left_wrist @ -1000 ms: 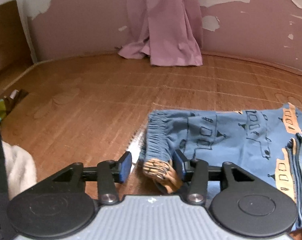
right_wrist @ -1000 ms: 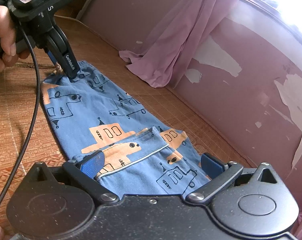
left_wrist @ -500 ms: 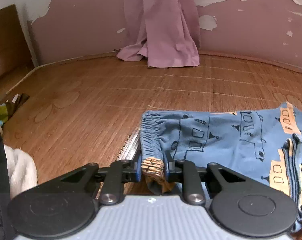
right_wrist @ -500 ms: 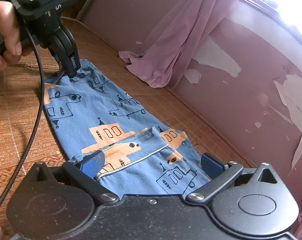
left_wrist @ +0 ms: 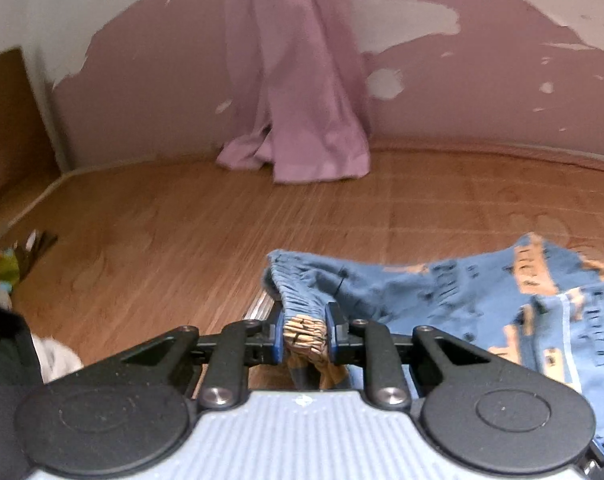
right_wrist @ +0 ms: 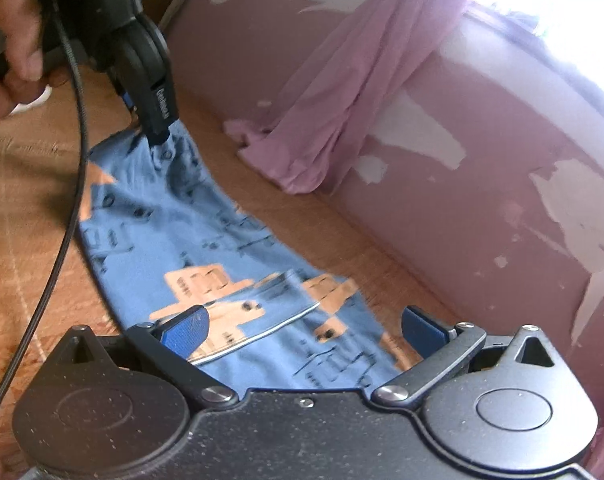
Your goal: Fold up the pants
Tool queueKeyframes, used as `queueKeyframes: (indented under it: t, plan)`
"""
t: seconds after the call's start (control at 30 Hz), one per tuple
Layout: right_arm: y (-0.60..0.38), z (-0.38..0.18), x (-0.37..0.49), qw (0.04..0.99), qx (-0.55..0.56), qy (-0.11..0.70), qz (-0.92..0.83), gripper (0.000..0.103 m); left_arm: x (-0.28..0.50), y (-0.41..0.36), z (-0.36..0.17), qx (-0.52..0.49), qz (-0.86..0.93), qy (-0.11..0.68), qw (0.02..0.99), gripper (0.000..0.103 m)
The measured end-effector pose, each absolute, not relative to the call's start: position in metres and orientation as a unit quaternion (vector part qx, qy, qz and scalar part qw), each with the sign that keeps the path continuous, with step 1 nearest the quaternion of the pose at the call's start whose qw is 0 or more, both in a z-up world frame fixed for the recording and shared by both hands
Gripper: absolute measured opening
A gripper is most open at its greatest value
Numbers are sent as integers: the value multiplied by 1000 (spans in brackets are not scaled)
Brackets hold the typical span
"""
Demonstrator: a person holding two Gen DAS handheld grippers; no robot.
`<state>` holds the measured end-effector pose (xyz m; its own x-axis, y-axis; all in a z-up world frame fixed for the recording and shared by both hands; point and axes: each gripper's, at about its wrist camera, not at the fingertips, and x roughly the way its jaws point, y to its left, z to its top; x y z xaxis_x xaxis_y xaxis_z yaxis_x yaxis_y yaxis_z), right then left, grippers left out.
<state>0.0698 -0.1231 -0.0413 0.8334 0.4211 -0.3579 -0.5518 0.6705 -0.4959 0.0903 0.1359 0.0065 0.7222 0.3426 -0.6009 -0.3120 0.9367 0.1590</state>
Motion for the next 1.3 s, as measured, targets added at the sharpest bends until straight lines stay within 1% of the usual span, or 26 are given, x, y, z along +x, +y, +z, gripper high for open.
queueKeyframes:
  t: [0.17,0.37,0.5,0.6,0.73,0.83,0.93,0.97,1.1,1.3]
  plan:
    - [-143,-25,79,919,-276,103,261,102,89,106,23,55,145,304,940,22]
    - [-179,-10,90,915,-281,113,264,102,92,62,41,94,99,280,950,22]
    - [-210,-8,86,901,-310,116,281,102,94,26,53,126,46,263,955,22]
    - [-232,-8,88,909,-306,123,254,102,95,-5,60,149,0,255,955,22]
    - [-264,-7,103,937,-234,152,211,102,94,-49,64,172,-72,253,949,22]
    - [-287,-7,117,942,-211,170,200,101,94,-82,57,187,-121,259,940,22]
    - [-315,-3,137,949,-156,201,183,98,95,-110,43,192,-156,272,930,22]
    - [-325,-2,143,951,-128,214,182,95,96,-117,39,196,-164,274,927,22]
    - [-358,-8,164,950,-33,259,173,89,101,-142,16,214,-188,292,913,22]
    - [-378,-19,179,936,43,295,188,85,110,-163,-17,237,-197,325,894,24]
